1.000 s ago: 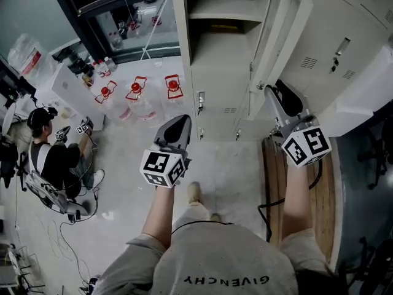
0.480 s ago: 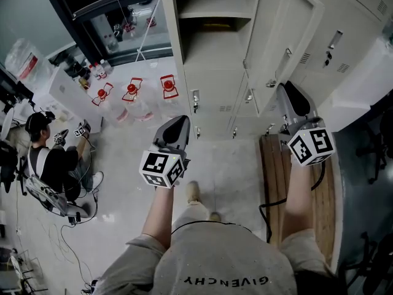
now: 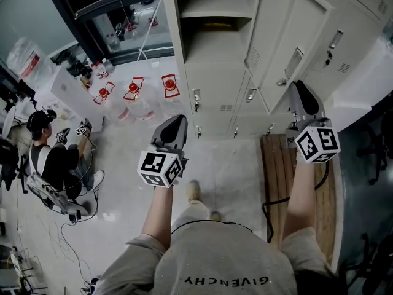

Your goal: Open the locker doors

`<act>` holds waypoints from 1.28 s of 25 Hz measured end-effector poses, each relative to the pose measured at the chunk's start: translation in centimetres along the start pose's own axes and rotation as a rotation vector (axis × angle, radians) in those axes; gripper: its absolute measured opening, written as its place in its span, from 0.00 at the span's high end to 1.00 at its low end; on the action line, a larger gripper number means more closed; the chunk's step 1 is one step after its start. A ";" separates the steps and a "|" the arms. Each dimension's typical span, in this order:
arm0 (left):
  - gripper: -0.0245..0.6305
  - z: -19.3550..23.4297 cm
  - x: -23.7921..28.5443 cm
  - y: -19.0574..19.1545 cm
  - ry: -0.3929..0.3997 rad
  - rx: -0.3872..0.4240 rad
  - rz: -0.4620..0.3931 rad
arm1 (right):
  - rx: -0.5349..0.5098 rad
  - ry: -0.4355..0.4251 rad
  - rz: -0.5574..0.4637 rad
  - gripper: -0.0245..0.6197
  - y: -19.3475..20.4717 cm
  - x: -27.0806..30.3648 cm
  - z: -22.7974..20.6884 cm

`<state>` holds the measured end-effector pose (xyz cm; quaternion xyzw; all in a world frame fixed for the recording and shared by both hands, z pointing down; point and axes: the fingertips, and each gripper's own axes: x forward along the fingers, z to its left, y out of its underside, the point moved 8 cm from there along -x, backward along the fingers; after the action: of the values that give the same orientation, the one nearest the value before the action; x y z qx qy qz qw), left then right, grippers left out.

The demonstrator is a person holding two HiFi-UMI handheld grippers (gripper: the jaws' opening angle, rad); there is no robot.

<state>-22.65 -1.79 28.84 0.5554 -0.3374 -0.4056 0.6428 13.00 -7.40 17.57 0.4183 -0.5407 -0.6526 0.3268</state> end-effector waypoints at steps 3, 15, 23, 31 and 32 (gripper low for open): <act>0.96 0.1 0.0 0.1 -0.002 -0.003 0.002 | -0.004 0.037 0.003 0.84 0.0 -0.3 -0.8; 0.96 1.1 1.3 1.0 0.012 -0.013 0.028 | -0.062 0.191 -0.072 0.85 0.1 -1.0 -1.8; 0.96 3.7 2.7 2.8 -0.001 -0.027 0.050 | -0.055 0.038 -0.049 0.84 4.4 0.5 3.4; 0.96 8.1 4.1 6.0 -0.015 -0.053 0.079 | 0.068 -0.100 0.110 0.84 13.9 5.1 8.9; 0.96 8.7 4.4 6.4 -0.015 -0.058 0.083 | 0.080 -0.111 0.127 0.84 15.0 5.9 9.5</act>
<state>-27.49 -9.23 36.48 0.5191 -0.3531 -0.3922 0.6723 1.55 -11.49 31.73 0.3590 -0.6090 -0.6307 0.3201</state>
